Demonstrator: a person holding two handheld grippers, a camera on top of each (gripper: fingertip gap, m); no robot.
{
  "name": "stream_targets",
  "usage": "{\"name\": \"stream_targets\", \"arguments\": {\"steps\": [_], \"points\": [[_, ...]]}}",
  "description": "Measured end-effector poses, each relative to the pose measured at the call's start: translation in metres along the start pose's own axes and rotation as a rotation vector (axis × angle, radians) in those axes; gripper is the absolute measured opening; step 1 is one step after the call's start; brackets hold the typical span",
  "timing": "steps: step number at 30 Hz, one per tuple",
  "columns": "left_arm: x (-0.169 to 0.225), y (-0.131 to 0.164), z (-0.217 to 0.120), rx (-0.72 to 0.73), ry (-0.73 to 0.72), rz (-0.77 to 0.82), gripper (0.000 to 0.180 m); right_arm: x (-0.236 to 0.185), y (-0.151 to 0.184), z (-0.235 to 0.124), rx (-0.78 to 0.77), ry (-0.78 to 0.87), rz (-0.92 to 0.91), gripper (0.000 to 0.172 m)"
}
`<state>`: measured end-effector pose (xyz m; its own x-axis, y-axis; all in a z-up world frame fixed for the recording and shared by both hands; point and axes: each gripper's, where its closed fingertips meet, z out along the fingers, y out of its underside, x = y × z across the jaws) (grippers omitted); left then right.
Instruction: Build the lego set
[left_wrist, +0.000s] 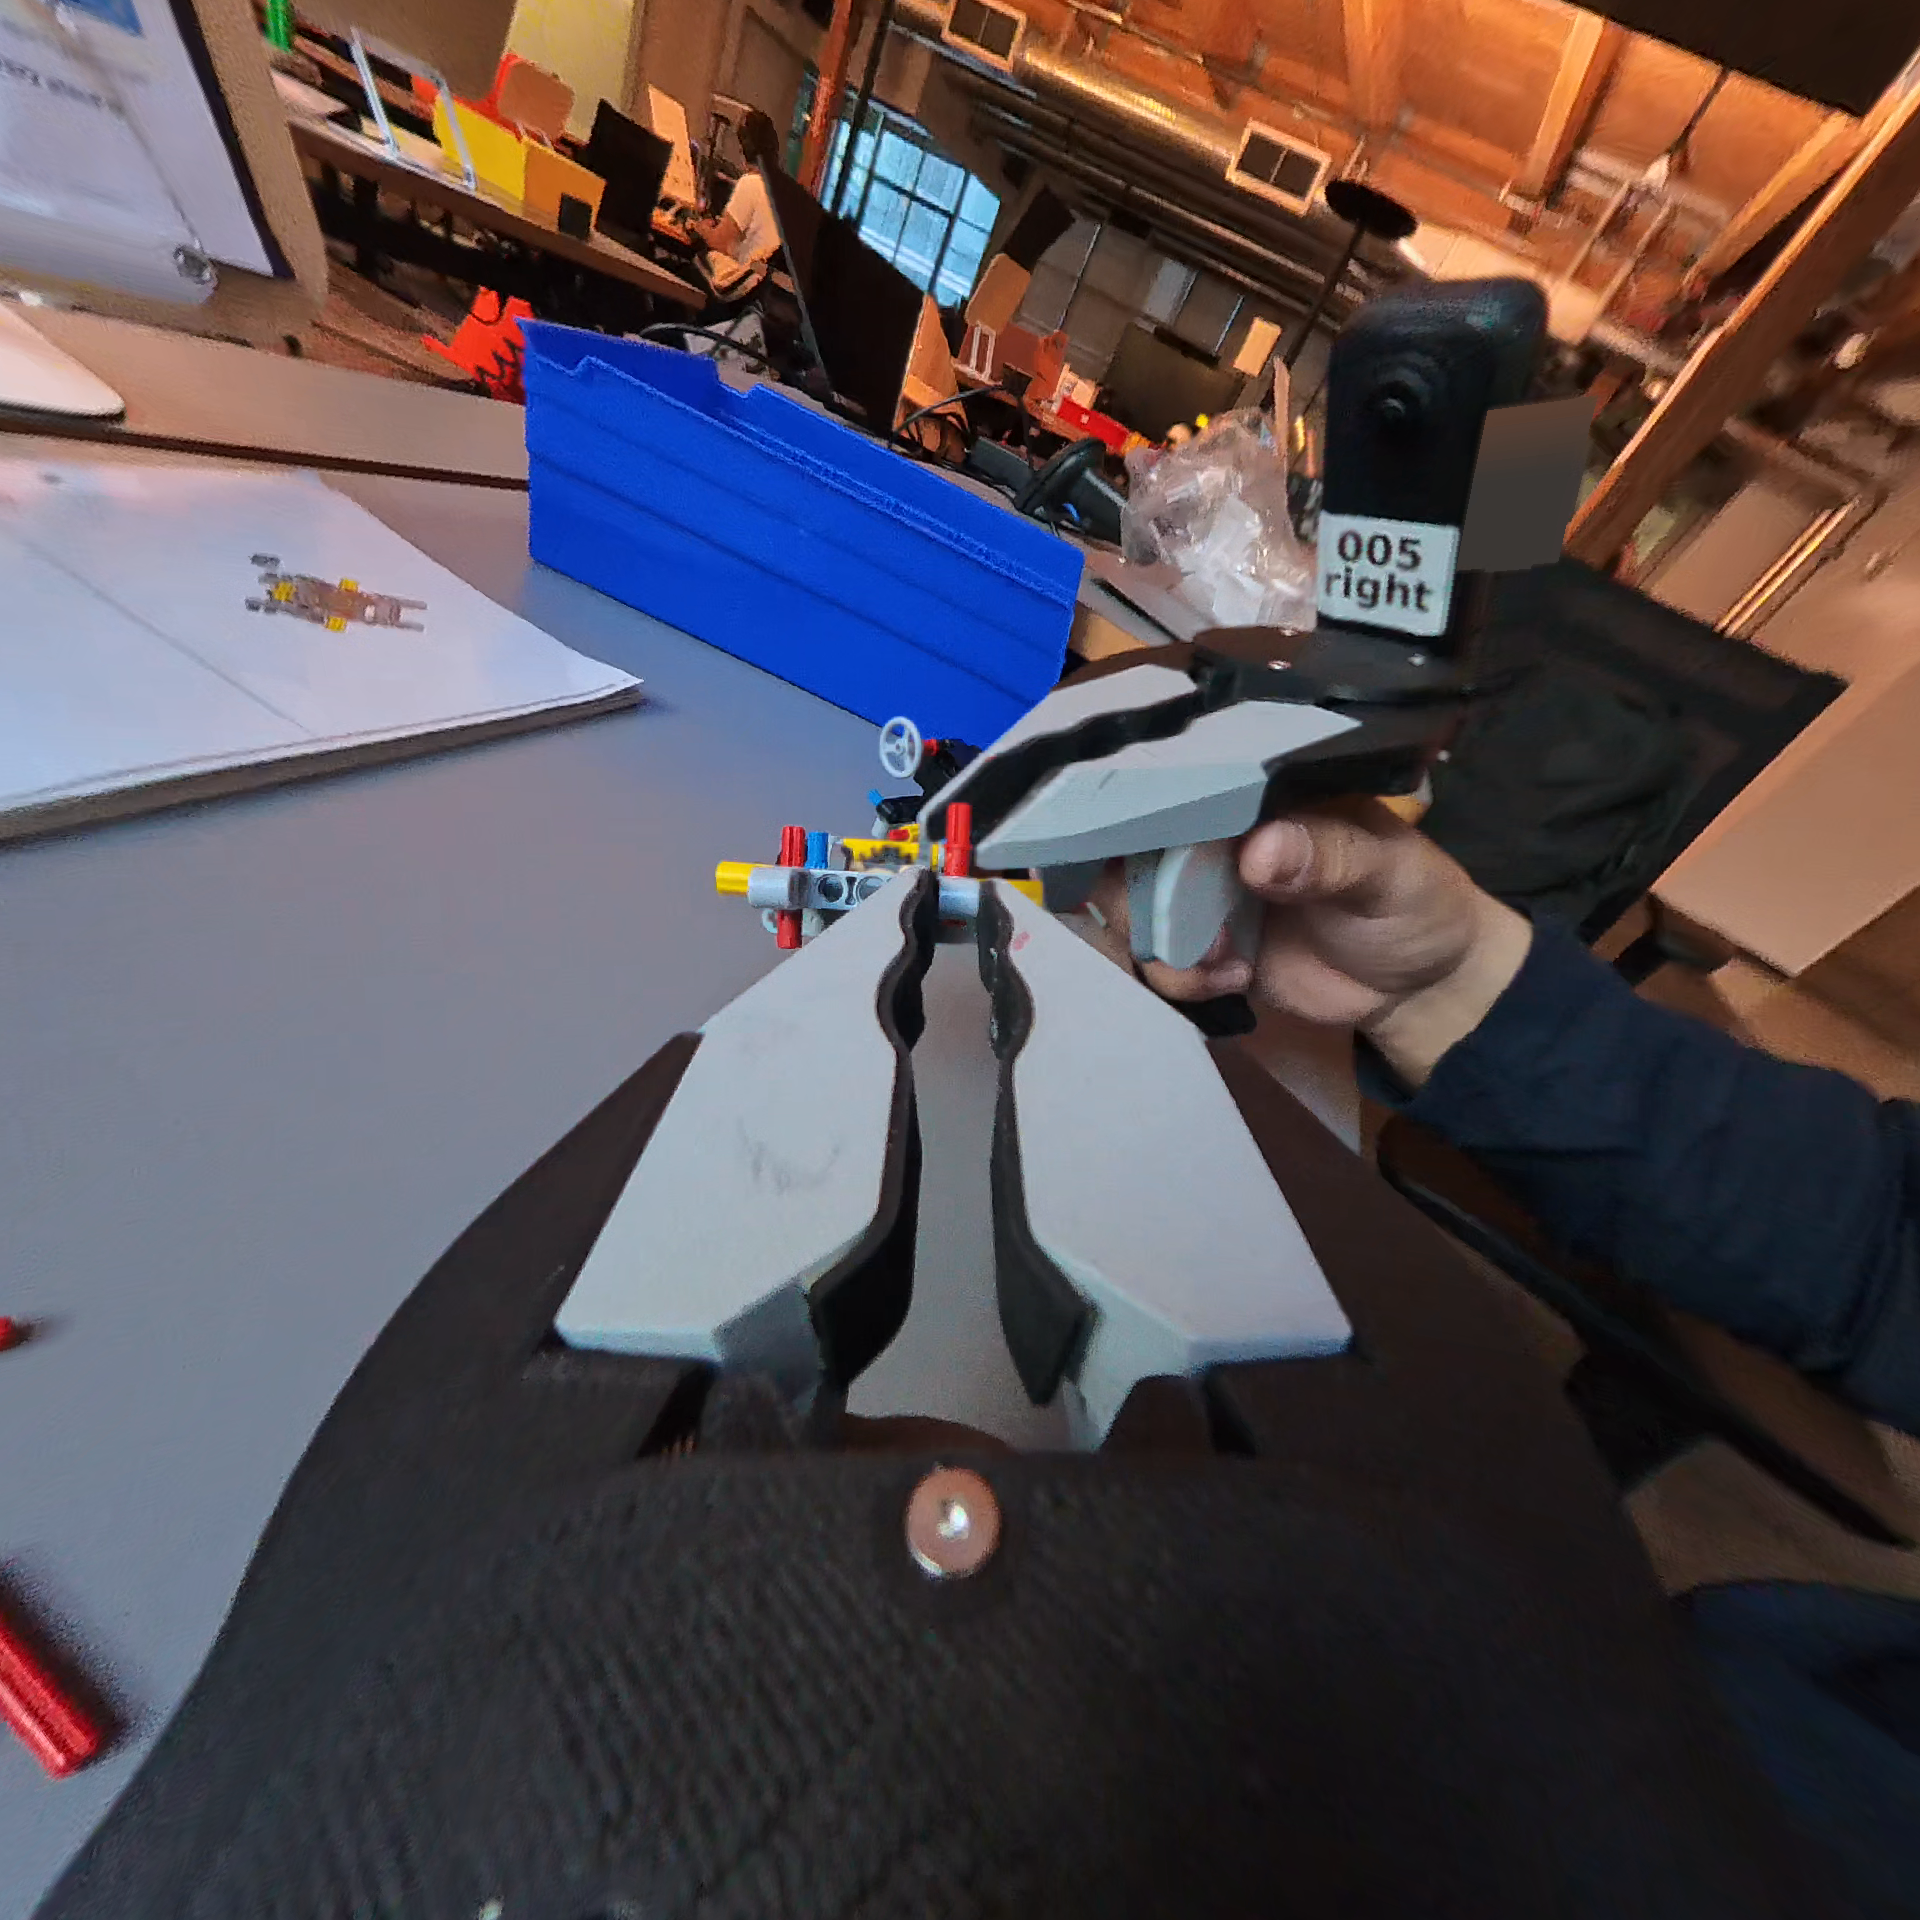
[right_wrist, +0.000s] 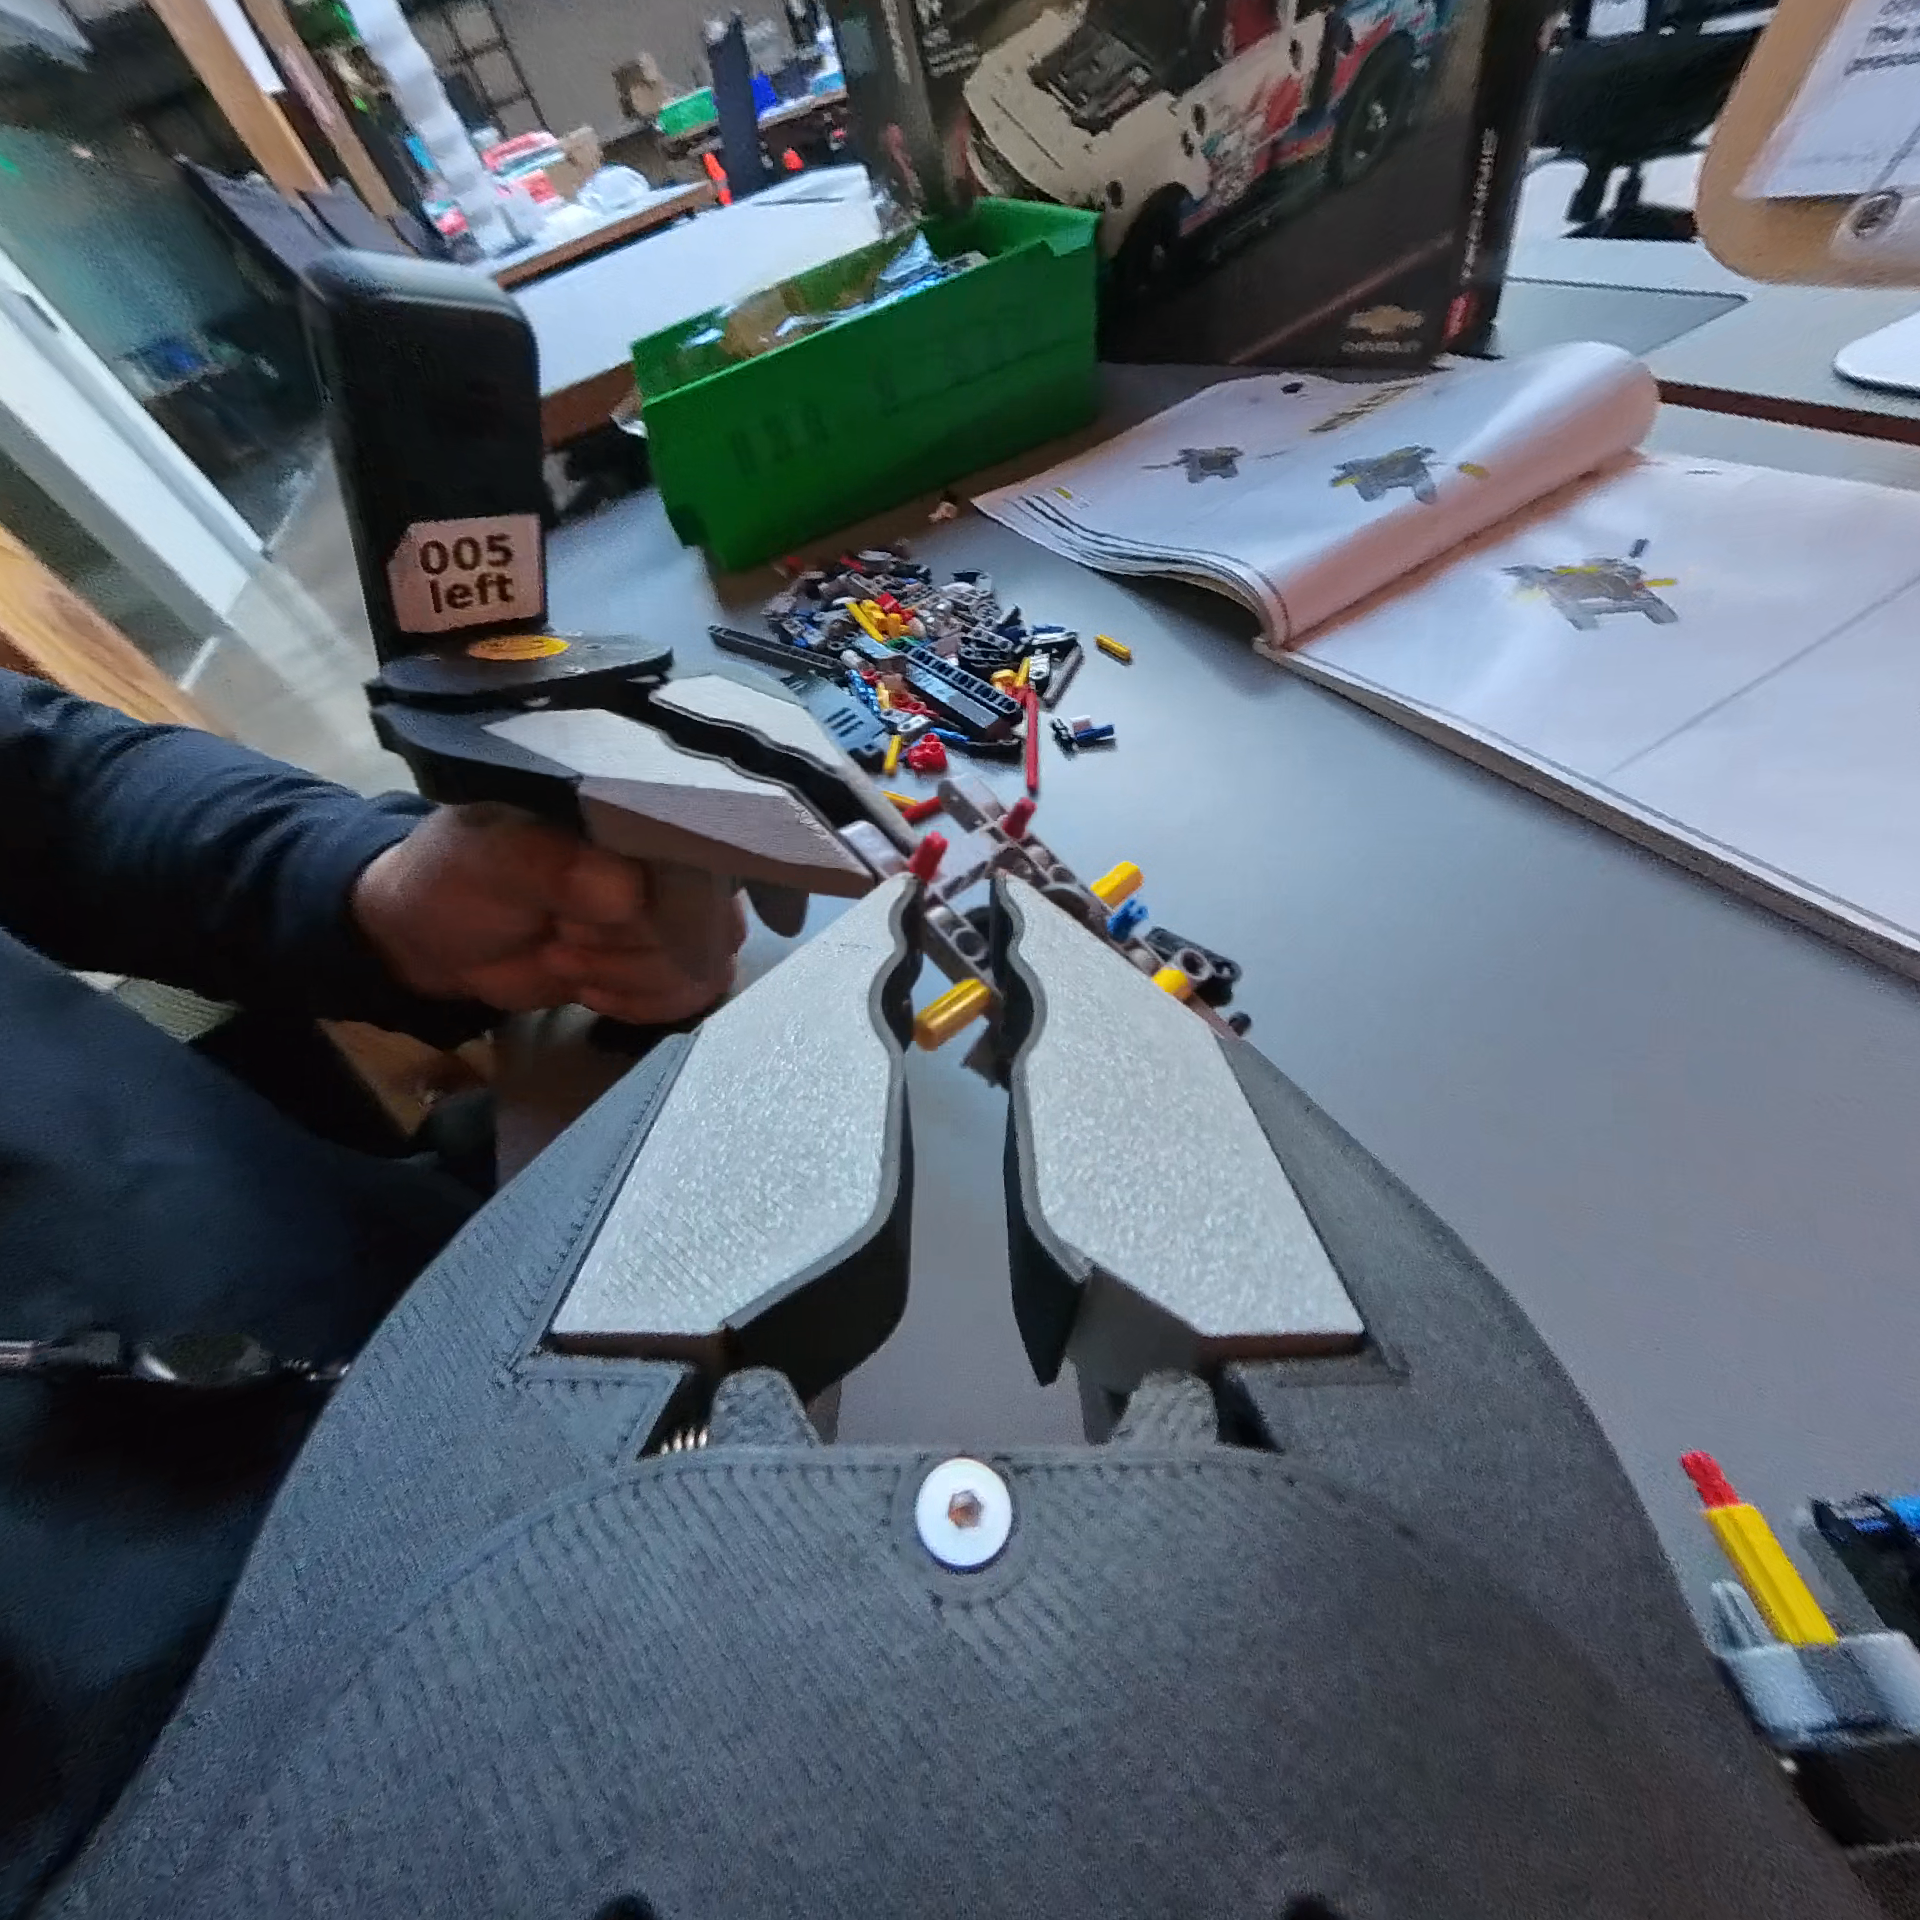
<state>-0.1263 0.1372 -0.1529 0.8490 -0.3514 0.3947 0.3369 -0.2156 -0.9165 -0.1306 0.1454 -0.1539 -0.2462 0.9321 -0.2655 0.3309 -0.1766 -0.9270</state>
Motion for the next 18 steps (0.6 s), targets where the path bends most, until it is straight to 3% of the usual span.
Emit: {"name": "stream_targets", "arguments": {"steps": [7, 13, 18], "points": [[0.010, 0.001, 0.000, -0.009, -0.006, 0.137, 0.005, -0.013, 0.001, -0.004, 0.040, -0.076, -0.042, 0.001], [0.016, 0.005, 0.004, -0.036, -0.003, 0.212, 0.005, -0.015, 0.003, -0.006, 0.040, -0.169, 0.054, 0.002], [0.016, 0.005, 0.004, -0.034, -0.007, 0.214, 0.005, -0.015, 0.003, -0.006, 0.050, -0.140, 0.013, 0.002]]}}
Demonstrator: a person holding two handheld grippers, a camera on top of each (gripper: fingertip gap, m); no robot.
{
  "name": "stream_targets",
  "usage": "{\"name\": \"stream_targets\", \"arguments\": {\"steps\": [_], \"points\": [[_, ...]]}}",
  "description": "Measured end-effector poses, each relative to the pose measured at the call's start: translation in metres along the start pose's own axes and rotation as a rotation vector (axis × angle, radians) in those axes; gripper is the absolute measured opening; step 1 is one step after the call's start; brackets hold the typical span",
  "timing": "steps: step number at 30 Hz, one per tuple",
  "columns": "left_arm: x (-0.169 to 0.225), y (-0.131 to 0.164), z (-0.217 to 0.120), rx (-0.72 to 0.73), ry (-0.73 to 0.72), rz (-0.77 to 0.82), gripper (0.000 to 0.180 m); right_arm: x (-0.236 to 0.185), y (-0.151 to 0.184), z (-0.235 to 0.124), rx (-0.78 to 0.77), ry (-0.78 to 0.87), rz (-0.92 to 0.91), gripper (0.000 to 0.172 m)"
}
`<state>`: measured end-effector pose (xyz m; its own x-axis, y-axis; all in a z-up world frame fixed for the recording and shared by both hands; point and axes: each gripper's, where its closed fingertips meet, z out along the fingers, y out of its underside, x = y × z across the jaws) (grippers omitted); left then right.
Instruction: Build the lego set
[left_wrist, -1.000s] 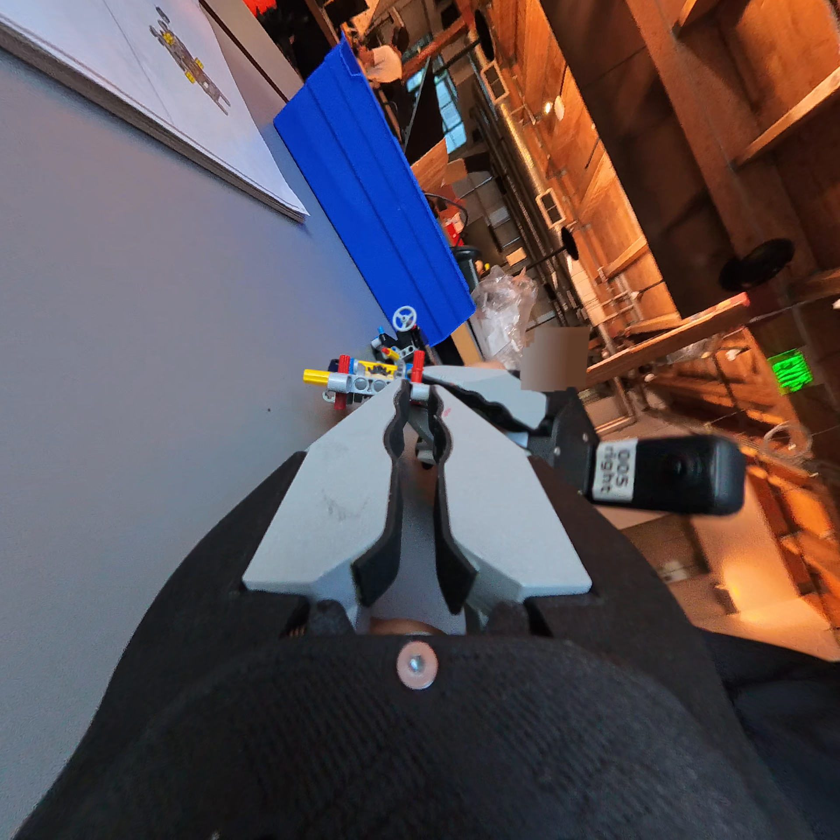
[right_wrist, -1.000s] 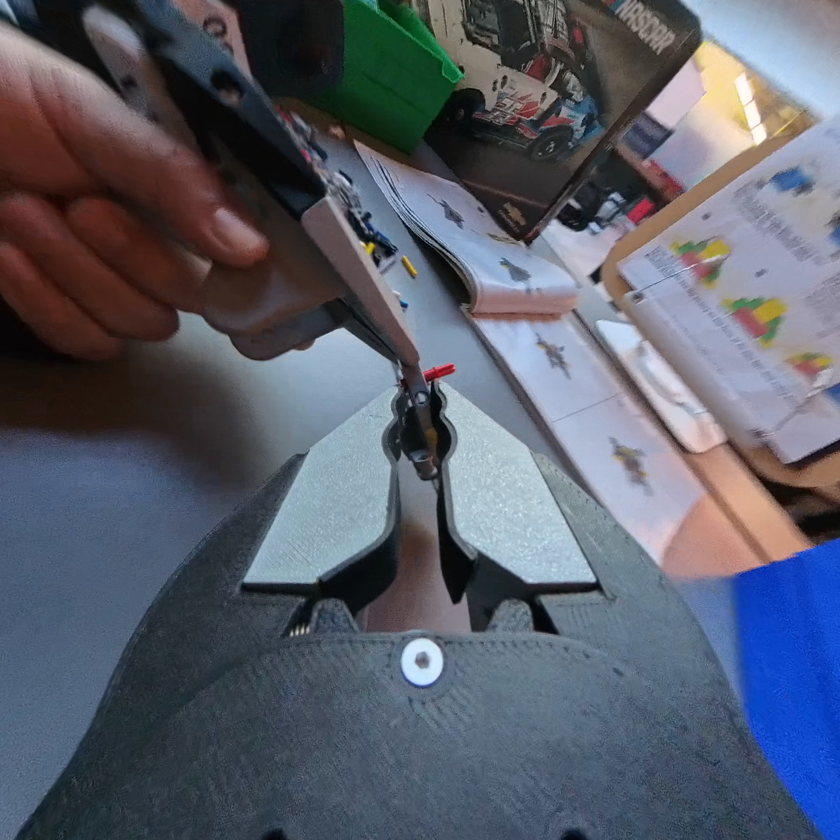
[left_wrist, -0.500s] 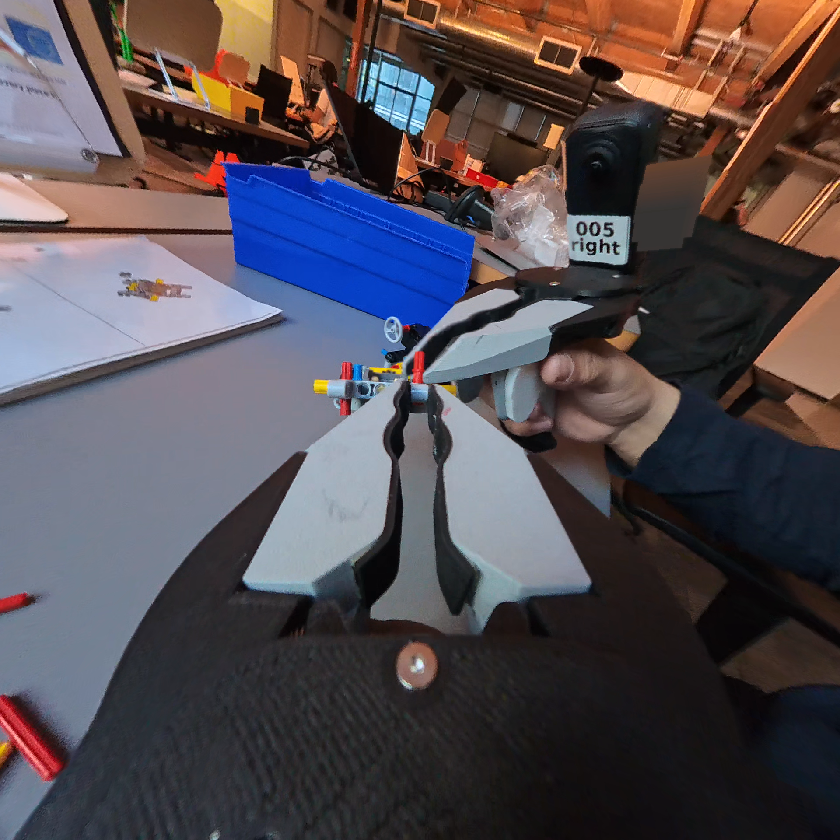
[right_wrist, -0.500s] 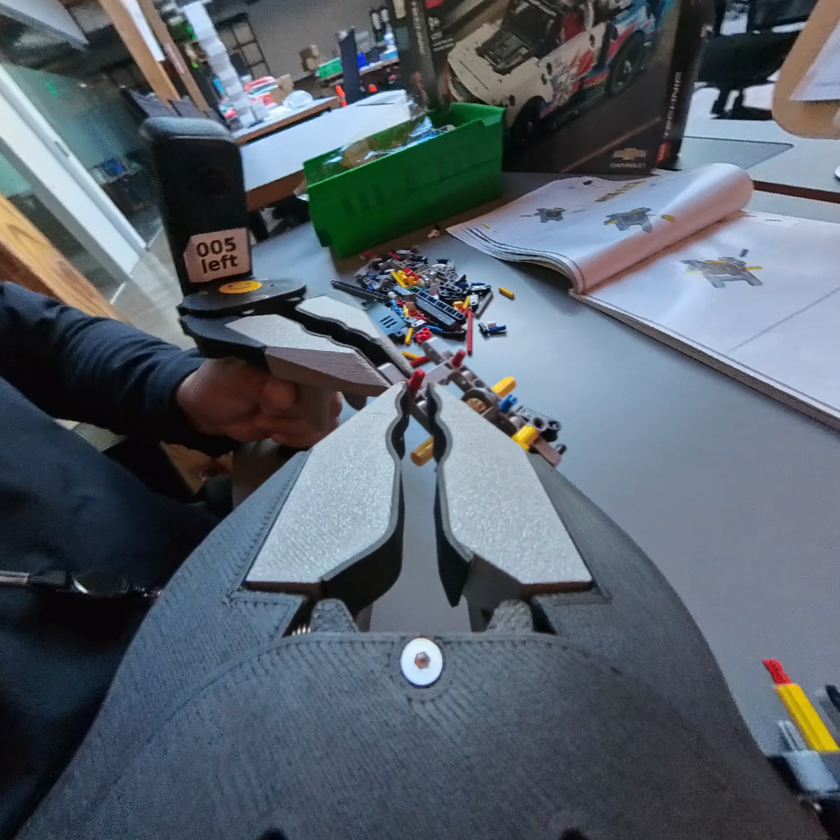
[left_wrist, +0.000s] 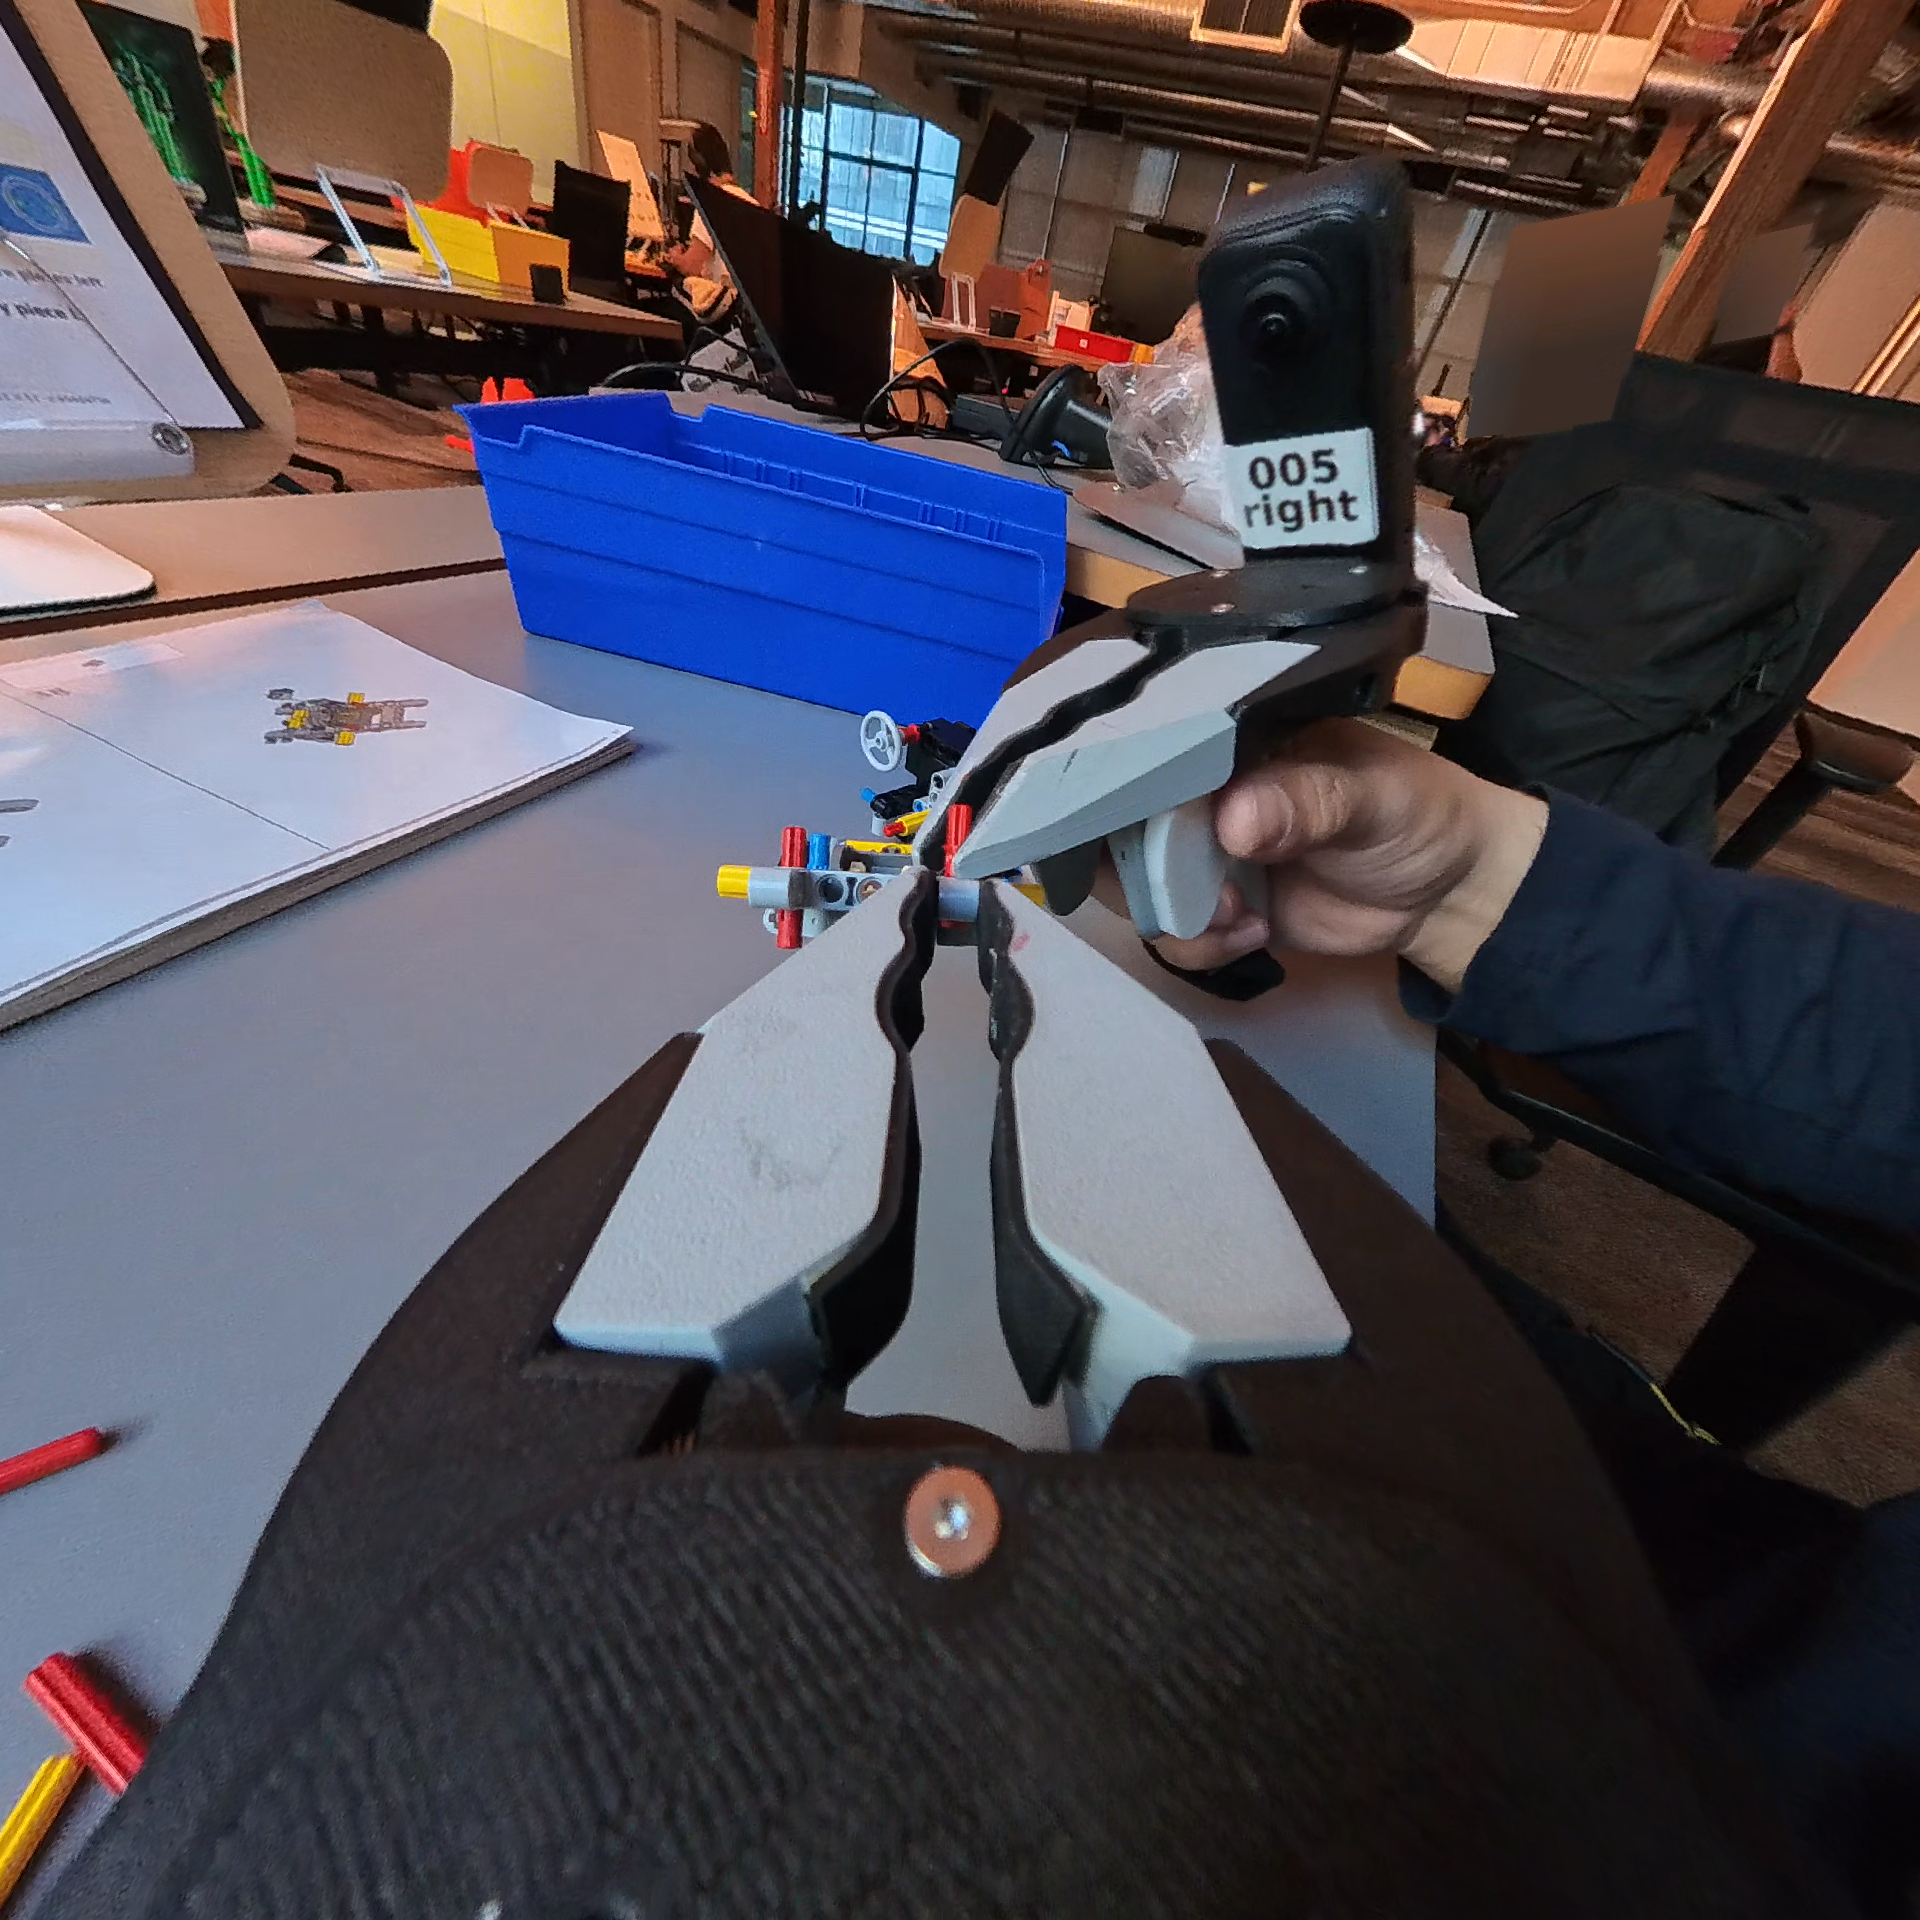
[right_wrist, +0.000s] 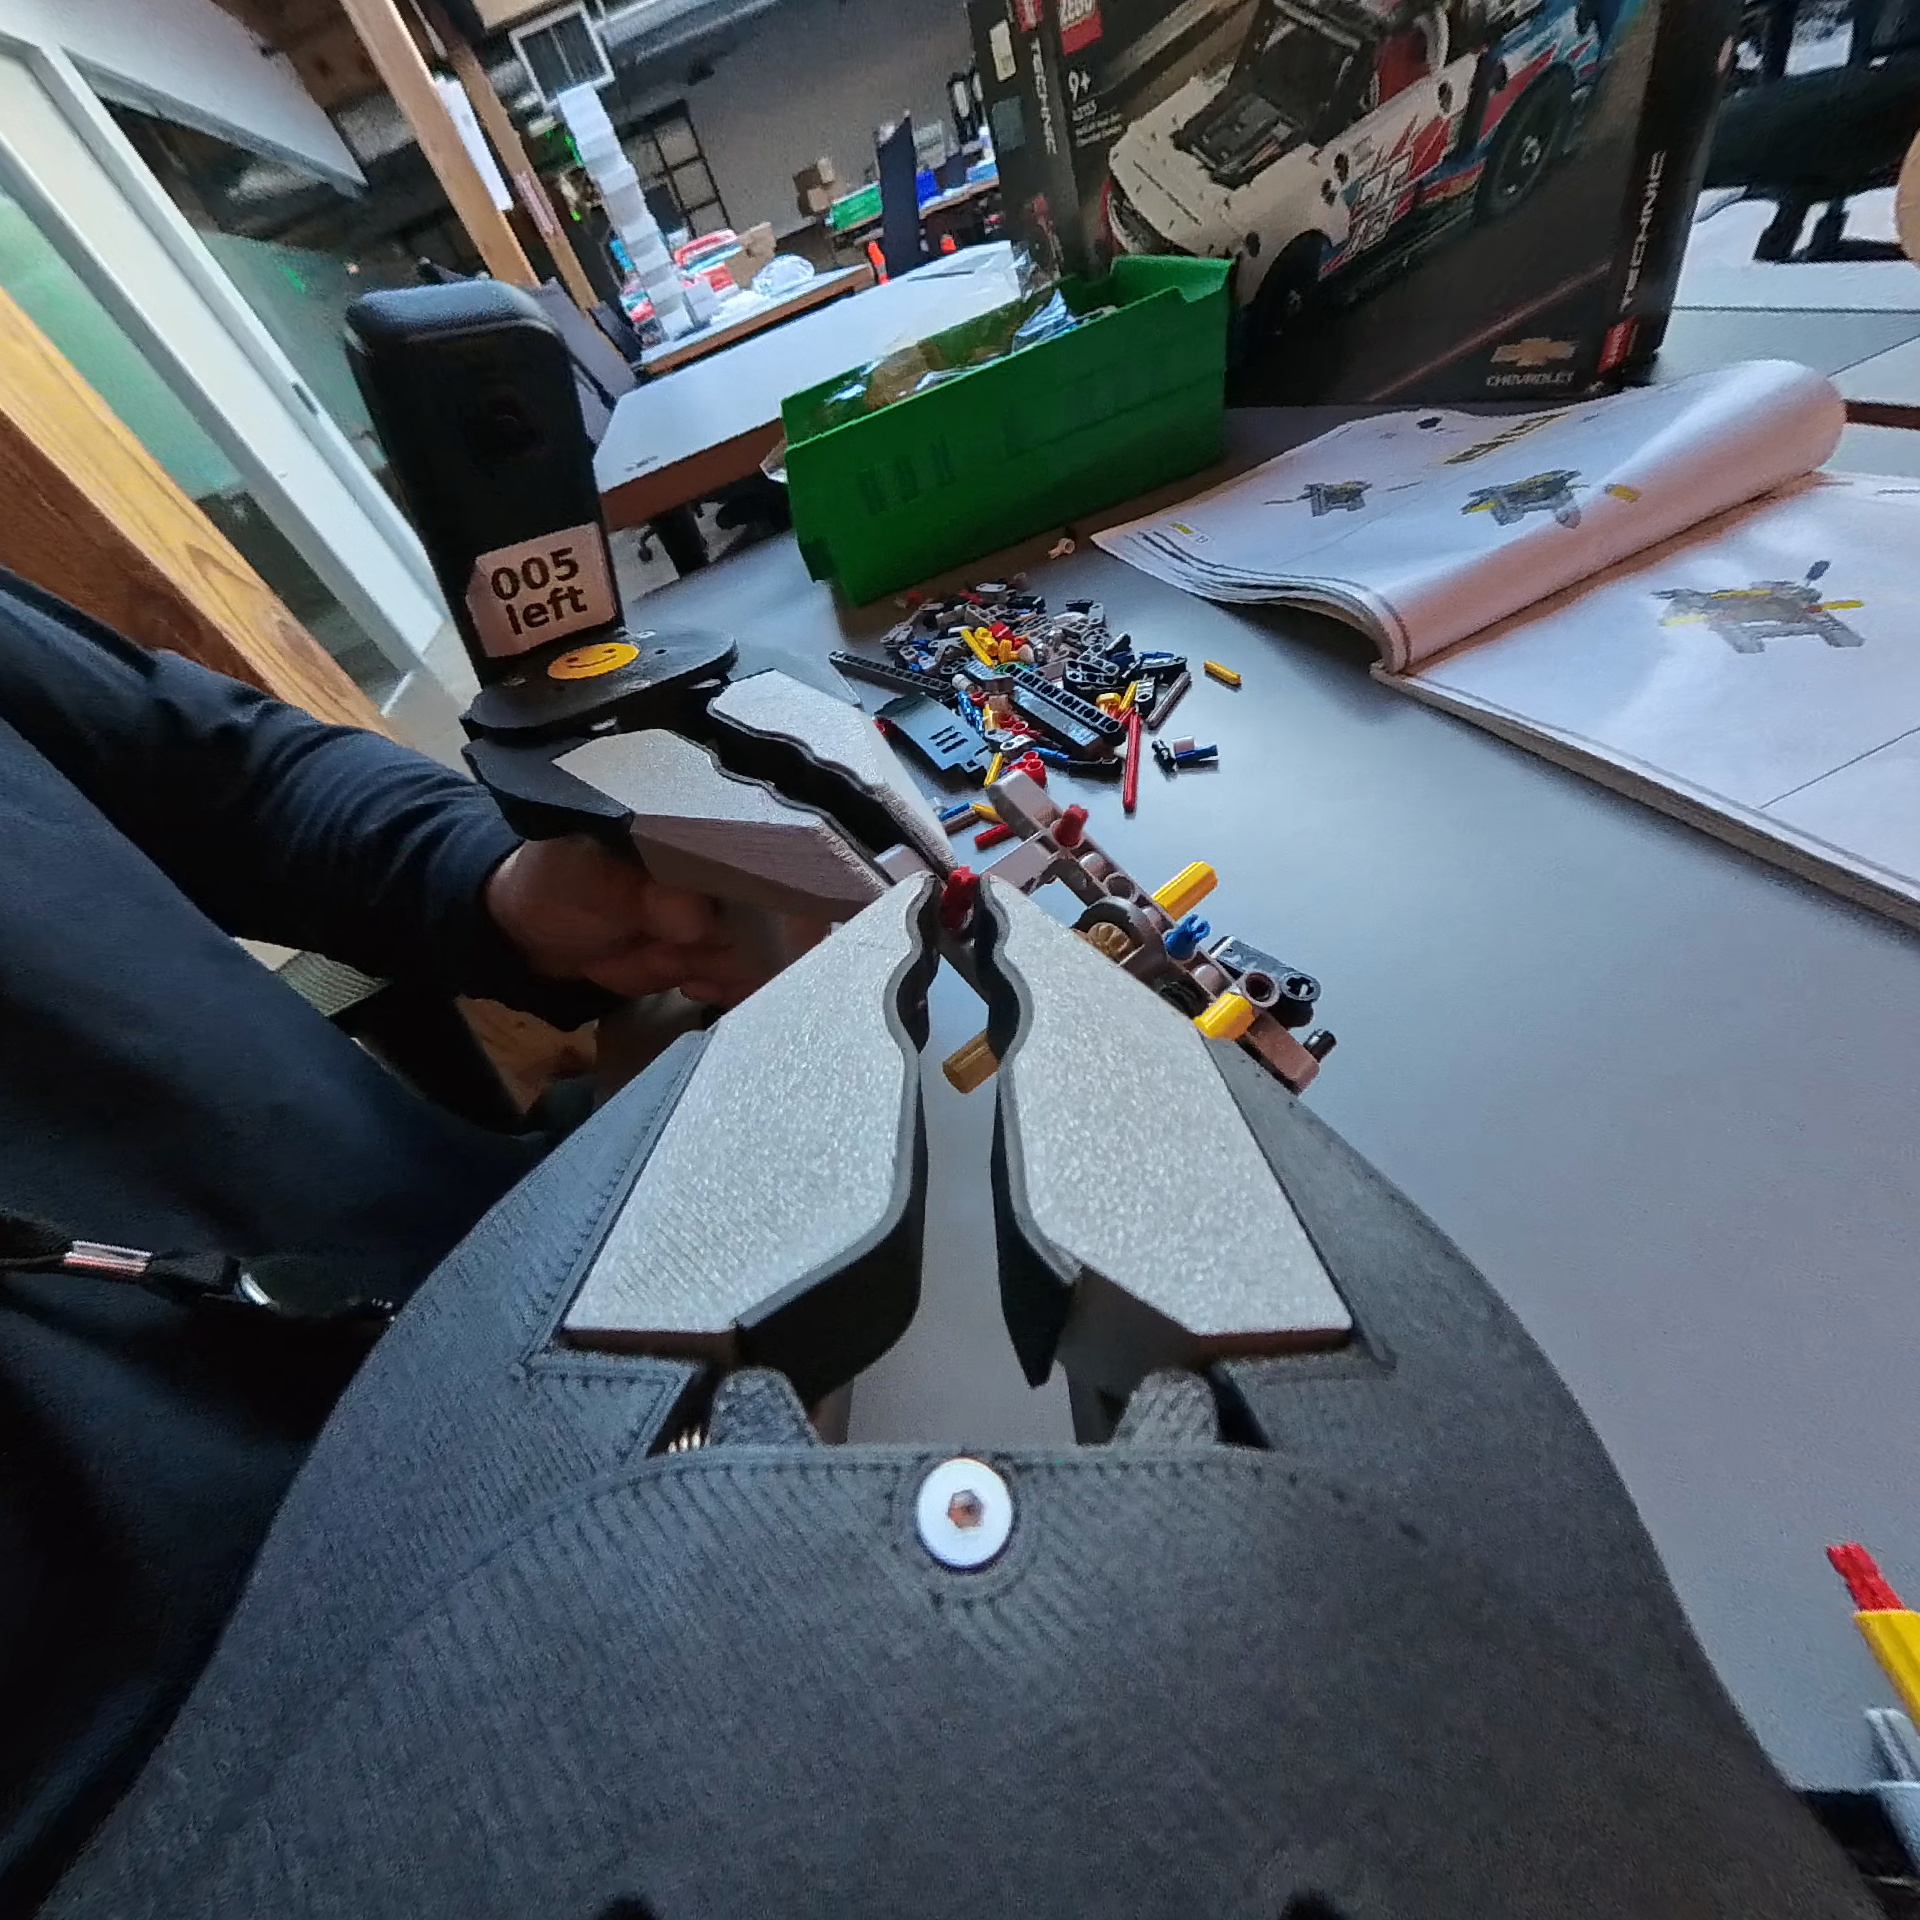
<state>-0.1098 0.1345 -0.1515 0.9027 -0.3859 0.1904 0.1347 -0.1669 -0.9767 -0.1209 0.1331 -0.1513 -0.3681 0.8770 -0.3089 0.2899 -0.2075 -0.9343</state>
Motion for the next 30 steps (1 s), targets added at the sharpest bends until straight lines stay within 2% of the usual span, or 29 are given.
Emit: {"name": "stream_targets", "arguments": {"steps": [4, 10, 13, 17, 19, 23, 27, 30], "points": [[-0.002, 0.001, 0.001, -0.010, 0.002, -0.023, 0.005, 0.003, 0.000, 0.001, 0.026, 0.020, -0.011, 0.002], [-0.013, 0.001, 0.005, -0.014, -0.091, 0.012, 0.006, 0.014, -0.008, 0.005, 0.239, 0.029, 0.217, 0.000], [-0.016, -0.001, 0.006, 0.000, -0.087, -0.045, 0.006, 0.017, -0.012, 0.005, 0.295, 0.054, 0.249, 0.000], [-0.012, -0.001, 0.007, 0.029, 0.036, -0.297, 0.005, 0.016, -0.014, 0.003, 0.265, 0.176, 0.043, 0.000], [-0.012, 0.000, 0.006, 0.037, 0.058, -0.367, 0.005, 0.016, -0.013, 0.005, 0.249, 0.209, 0.007, 0.000], [-0.012, -0.003, 0.007, 0.026, 0.001, -0.232, 0.005, 0.017, -0.017, 0.002, 0.287, 0.238, 0.006, 0.000], [-0.014, -0.003, 0.011, 0.054, 0.024, -0.324, 0.005, 0.020, -0.017, 0.000, 0.297, 0.253, 0.021, 0.000], [-0.017, -0.005, 0.007, 0.076, 0.015, -0.302, 0.005, 0.019, -0.018, 0.006, 0.286, 0.237, 0.011, 0.000]]}}
